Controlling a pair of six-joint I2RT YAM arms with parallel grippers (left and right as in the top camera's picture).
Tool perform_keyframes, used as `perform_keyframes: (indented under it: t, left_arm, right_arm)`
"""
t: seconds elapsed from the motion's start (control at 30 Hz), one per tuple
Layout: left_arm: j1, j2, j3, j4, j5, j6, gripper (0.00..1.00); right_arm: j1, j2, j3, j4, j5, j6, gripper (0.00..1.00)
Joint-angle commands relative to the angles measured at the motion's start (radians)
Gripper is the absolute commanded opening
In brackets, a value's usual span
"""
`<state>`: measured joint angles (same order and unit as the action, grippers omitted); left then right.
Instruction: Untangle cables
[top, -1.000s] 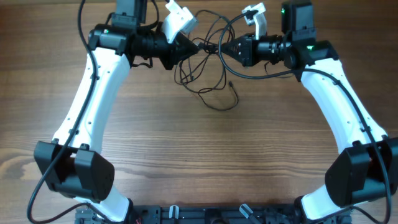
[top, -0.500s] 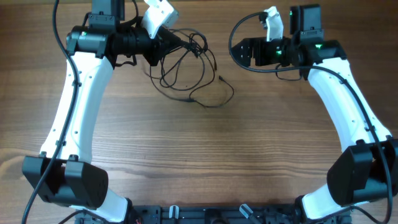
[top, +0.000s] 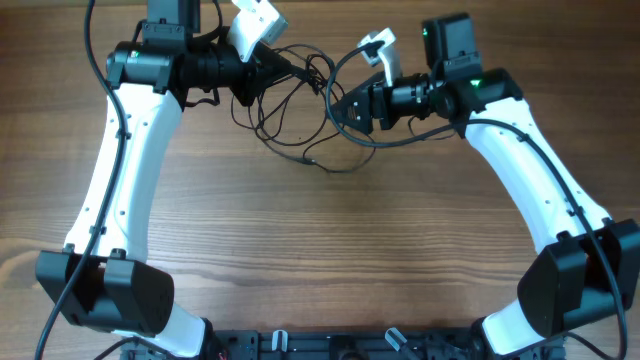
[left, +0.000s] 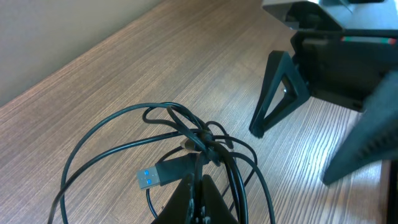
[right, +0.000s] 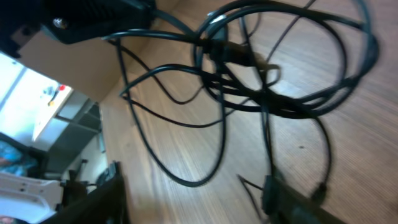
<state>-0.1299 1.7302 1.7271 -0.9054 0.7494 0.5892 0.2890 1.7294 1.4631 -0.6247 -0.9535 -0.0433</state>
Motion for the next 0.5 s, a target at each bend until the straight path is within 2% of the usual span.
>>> perform_keyframes:
  t: [0.0,0.13,0.47]
  left_arm:
    - [-0.003,-0.031,0.01,0.003,0.025,-0.002,0.04]
    - [-0.003,-0.031,0.01,0.003,0.04,-0.002,0.04]
    - [-0.003,-0.031,0.01,0.003,0.04,-0.002,0.04]
  right_arm:
    - [0.027,-0.02,0.016,0.002,0.01,0.022,0.75]
    - [0.066,-0.019,0.016,0.008,0.098,0.039,0.67]
    - [0.182,-0.018,0.016,0.071,0.384,0.122,0.67]
